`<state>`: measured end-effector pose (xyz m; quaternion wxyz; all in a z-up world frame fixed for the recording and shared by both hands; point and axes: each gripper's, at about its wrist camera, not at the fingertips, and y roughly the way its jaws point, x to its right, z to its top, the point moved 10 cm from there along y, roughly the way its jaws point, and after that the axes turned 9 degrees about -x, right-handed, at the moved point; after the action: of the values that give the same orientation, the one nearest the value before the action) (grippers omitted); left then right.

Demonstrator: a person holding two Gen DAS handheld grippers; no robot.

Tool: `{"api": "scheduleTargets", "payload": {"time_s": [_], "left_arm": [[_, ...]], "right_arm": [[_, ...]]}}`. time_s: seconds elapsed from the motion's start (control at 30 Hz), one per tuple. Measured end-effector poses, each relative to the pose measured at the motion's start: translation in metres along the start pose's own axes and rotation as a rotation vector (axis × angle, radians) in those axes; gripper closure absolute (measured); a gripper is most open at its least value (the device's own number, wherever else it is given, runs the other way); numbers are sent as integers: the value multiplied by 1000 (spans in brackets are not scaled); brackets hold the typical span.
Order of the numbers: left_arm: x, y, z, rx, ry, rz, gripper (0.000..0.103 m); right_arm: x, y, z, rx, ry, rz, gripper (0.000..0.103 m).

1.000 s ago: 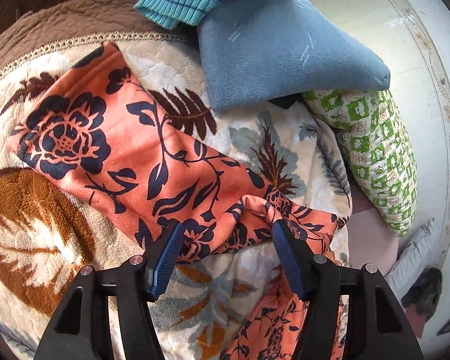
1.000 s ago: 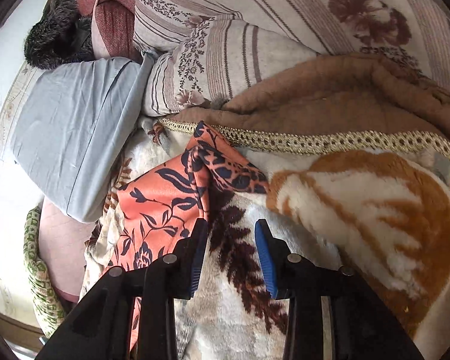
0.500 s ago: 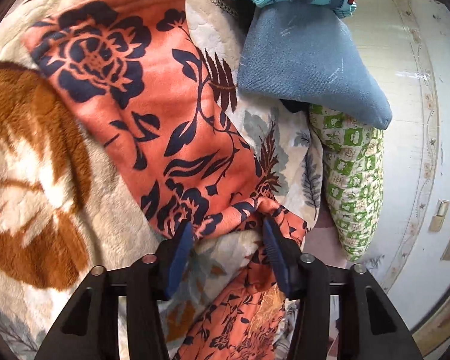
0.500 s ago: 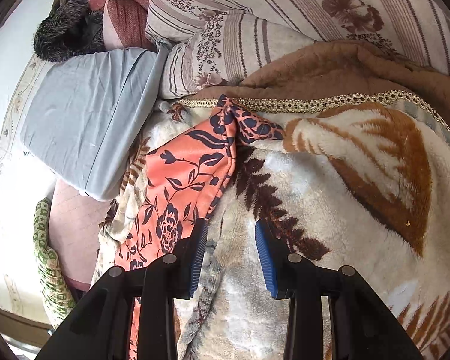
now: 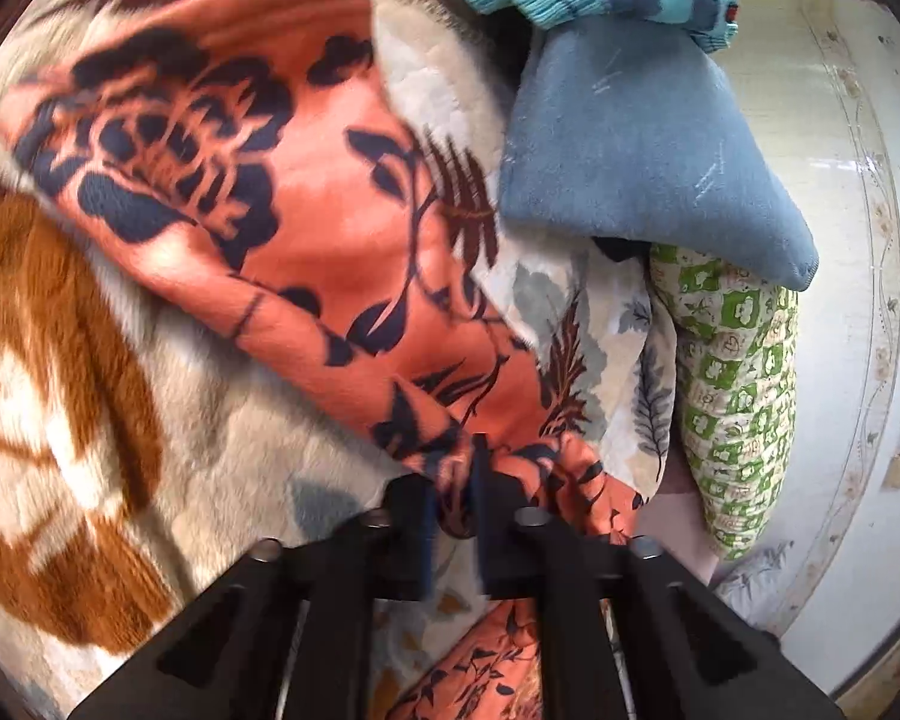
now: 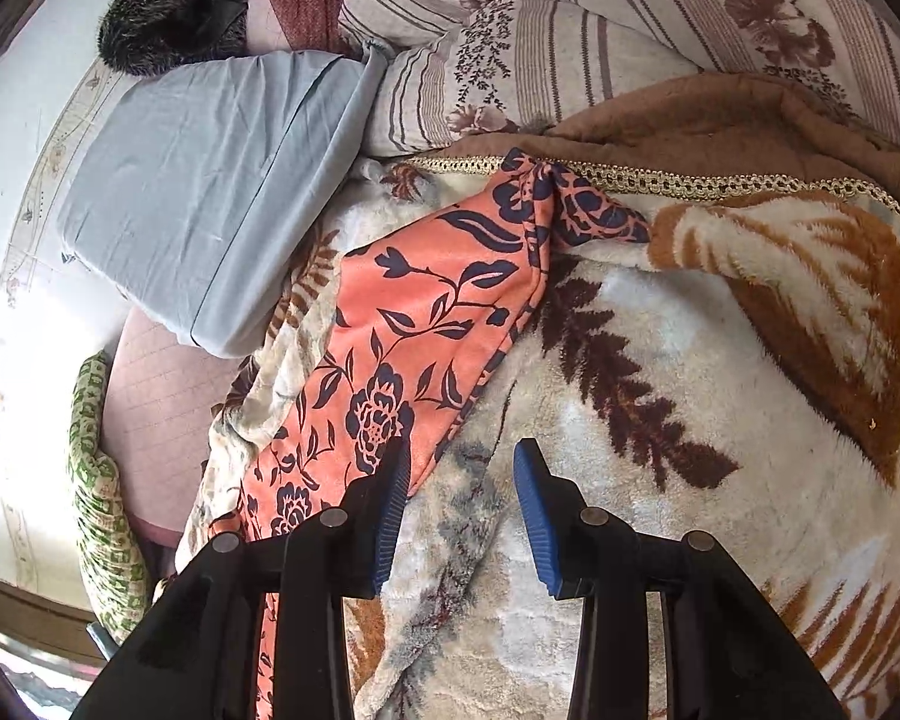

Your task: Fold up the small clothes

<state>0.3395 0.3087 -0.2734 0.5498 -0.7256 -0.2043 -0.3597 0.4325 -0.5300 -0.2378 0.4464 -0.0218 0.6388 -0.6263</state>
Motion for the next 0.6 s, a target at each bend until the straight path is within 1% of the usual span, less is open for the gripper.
{"api": "scheduleTargets", "payload": {"time_s": [0.03, 0.1, 0.13, 0.17, 0.2, 0.23, 0.27, 0.3, 0.33, 0.37, 0.4, 0.47, 0.5, 0.53, 0.6], "left_arm": [[8, -11, 7, 33, 15, -4, 97], [28, -45, 22, 145, 70, -6, 98], [39, -64, 28, 222, 119, 27, 98], [43, -80, 36, 301, 166, 106, 98], [43, -90, 41, 353, 196, 198, 98], [39, -91, 44, 350, 202, 255, 98], [32, -86, 43, 305, 184, 265, 98], [27, -80, 39, 264, 159, 247, 98], [24, -77, 34, 242, 148, 230, 98], [24, -75, 26, 228, 154, 220, 98], [25, -74, 18, 215, 174, 219, 95], [30, -66, -6, 170, 211, 223, 86], [32, -62, -20, 138, 219, 203, 73], [38, -54, -39, 103, 234, 179, 64], [52, -34, -75, 24, 310, 183, 61]], "right_arm": [[2, -3, 2, 8, 3, 5, 65], [4, -11, 8, 33, 2, 22, 65], [6, -15, 11, 46, -2, 23, 65], [9, -19, 14, 57, -4, 18, 65], [14, -22, 18, 65, 1, 13, 65], [19, -24, 21, 71, 12, 13, 65], [24, -25, 24, 77, 24, 13, 65], [30, -27, 27, 86, 37, 12, 65], [36, -29, 30, 96, 49, 6, 65], [42, -33, 34, 110, 62, 5, 65], [48, -37, 39, 129, 78, 13, 65], [59, -47, 52, 172, 120, 43, 65], [65, -50, 58, 185, 143, 58, 63], [70, -51, 65, 193, 164, 75, 59], [77, -48, 77, 195, 196, 114, 56]]}}
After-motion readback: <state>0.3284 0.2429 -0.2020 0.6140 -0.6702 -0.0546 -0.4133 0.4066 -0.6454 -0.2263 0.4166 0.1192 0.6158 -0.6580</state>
